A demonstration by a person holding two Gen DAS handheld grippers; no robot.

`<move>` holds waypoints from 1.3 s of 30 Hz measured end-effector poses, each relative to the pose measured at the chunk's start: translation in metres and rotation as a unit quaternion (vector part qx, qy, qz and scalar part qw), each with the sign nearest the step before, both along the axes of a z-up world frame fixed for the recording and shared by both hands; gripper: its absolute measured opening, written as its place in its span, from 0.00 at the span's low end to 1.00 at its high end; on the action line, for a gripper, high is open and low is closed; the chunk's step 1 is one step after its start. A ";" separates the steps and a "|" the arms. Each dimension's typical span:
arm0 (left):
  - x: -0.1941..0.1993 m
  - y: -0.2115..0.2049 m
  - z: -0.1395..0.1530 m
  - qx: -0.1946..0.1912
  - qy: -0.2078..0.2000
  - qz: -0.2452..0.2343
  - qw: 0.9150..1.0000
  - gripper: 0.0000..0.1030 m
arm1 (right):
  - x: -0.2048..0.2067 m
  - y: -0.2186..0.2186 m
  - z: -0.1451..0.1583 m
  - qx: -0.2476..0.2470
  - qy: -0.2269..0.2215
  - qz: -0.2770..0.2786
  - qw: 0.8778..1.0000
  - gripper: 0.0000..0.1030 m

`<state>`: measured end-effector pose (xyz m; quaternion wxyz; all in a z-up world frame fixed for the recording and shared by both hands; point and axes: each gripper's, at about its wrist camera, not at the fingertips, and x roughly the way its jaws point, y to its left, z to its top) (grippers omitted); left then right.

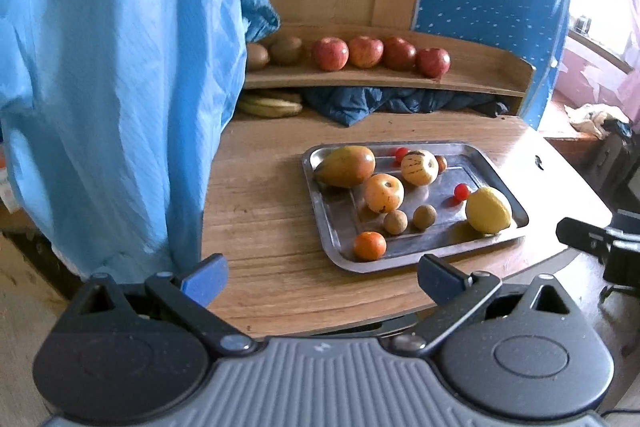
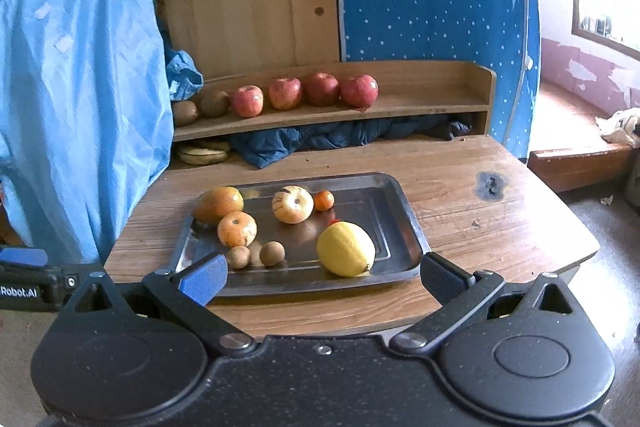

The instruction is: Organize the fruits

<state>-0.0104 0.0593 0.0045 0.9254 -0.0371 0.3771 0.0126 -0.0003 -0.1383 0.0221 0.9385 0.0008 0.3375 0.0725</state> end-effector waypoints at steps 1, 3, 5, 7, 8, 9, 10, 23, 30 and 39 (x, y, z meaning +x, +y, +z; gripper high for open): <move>-0.003 0.000 0.000 0.004 -0.004 -0.005 1.000 1.00 | -0.003 0.001 0.001 -0.002 0.000 0.001 1.000 0.99; -0.010 0.001 0.000 0.010 -0.005 -0.011 1.000 1.00 | -0.009 0.003 0.003 -0.008 -0.001 0.003 1.000 0.99; -0.014 0.001 -0.002 0.008 -0.004 -0.013 1.000 1.00 | -0.015 0.004 0.005 -0.013 -0.002 0.004 1.000 0.99; -0.018 0.002 -0.005 0.005 -0.002 -0.014 1.000 1.00 | -0.020 0.005 0.005 -0.019 -0.001 0.004 1.000 0.99; -0.020 0.002 -0.006 0.003 -0.001 -0.014 1.000 1.00 | -0.022 0.004 0.005 -0.021 0.000 0.005 1.000 0.99; -0.022 0.002 -0.007 0.000 0.000 -0.013 1.000 1.00 | -0.024 0.004 0.005 -0.022 0.001 0.006 1.000 0.99; -0.023 0.002 -0.009 -0.002 0.001 -0.013 1.000 1.00 | -0.025 0.004 0.004 -0.022 0.002 0.006 1.000 0.99; -0.035 -0.013 -0.005 0.011 -0.009 -0.002 1.000 1.00 | -0.030 -0.007 -0.004 -0.005 0.013 0.032 0.999 0.99; -0.034 -0.027 0.000 0.004 -0.016 0.020 1.000 1.00 | -0.024 -0.021 -0.002 -0.005 0.017 0.058 0.998 0.99; -0.033 -0.052 -0.002 0.032 -0.020 0.030 0.999 1.00 | -0.016 -0.044 -0.007 -0.001 0.028 0.061 0.998 0.99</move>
